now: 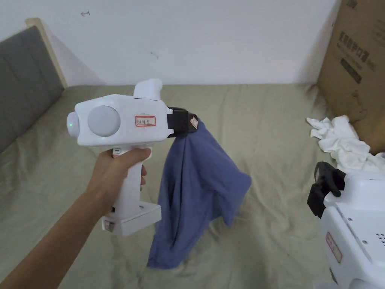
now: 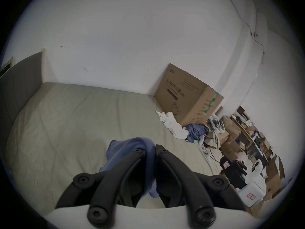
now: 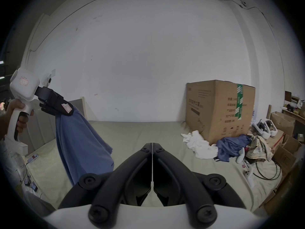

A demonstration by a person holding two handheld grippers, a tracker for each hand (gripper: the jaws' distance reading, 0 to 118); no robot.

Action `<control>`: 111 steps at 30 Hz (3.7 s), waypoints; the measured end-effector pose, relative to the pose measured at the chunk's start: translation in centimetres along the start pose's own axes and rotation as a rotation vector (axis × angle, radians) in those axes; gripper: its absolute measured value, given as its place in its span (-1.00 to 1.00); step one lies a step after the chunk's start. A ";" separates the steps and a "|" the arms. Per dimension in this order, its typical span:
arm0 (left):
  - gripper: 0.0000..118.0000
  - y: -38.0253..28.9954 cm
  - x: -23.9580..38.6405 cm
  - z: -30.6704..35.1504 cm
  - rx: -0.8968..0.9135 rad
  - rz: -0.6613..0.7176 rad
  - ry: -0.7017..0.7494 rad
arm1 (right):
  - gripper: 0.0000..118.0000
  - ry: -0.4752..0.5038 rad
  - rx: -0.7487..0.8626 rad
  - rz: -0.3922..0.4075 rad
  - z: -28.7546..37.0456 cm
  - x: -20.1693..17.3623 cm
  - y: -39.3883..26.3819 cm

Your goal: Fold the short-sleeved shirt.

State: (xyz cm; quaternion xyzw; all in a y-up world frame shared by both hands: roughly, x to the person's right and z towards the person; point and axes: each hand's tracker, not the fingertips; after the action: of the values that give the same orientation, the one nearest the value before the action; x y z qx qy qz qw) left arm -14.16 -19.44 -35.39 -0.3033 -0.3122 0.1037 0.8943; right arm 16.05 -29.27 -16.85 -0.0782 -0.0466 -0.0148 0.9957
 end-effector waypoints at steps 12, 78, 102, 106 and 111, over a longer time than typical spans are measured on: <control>-0.75 -8.4 5.2 -11.4 -0.285 -0.108 -0.109 | -0.95 -0.122 -0.030 -0.009 1.7 4.7 -1.3; -0.96 -13.3 0.2 3.4 0.437 -0.212 0.420 | -0.88 -0.068 0.134 0.045 2.9 0.9 3.3; 0.71 -25.0 -11.1 -14.1 -0.506 0.138 0.569 | -0.88 -0.084 -0.025 0.022 -1.9 3.7 -1.0; 0.11 -25.9 -9.6 -14.9 -0.518 0.014 0.580 | -0.88 -0.087 -0.049 0.016 -2.3 4.1 -1.7; -0.89 -25.3 -8.5 -14.4 -0.474 -0.030 0.460 | -0.88 -0.081 -0.081 0.020 -3.1 4.2 -2.6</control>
State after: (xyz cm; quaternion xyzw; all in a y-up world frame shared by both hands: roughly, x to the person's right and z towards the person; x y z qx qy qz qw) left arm -11.97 -49.65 -33.16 -0.5139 -0.1218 -0.0565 0.8473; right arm 20.46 -32.40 -19.12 -0.1197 -0.0856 -0.0035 0.9891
